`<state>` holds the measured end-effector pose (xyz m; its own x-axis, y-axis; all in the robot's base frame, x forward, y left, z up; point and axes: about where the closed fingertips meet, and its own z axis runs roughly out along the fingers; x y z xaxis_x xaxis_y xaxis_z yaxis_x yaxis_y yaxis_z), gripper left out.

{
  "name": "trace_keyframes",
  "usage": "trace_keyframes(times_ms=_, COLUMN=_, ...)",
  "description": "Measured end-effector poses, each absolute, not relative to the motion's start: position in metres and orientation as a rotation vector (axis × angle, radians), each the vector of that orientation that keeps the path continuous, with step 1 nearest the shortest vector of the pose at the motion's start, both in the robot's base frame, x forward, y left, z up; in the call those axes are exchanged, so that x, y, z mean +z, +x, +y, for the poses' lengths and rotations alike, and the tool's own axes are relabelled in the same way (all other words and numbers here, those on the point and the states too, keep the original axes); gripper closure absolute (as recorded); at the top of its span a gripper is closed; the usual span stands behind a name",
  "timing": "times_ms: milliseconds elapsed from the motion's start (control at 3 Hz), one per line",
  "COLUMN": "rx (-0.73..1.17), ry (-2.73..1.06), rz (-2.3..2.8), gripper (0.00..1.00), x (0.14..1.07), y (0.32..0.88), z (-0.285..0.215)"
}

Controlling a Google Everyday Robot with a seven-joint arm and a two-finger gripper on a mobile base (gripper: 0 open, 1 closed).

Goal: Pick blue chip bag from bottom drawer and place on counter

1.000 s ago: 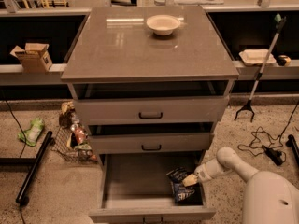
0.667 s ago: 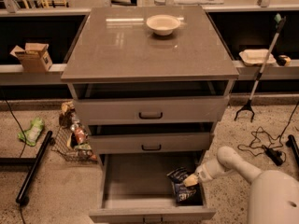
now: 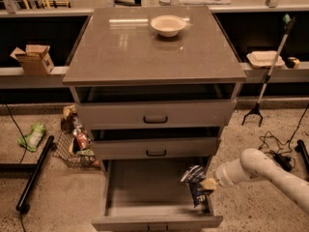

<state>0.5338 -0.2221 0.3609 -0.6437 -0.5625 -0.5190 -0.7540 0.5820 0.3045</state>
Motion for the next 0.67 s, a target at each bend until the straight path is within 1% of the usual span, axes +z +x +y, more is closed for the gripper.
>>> trace_keyframes(times_ms=333, rx=0.596, ry=-1.244, rz=2.336, gripper=1.00, x=0.4289, y=0.4965, z=-0.2119)
trace_keyframes(times_ms=667, rx=0.607, ry=-1.250, rz=2.343, gripper=1.00, x=0.4247, y=0.4937, z=-0.2091)
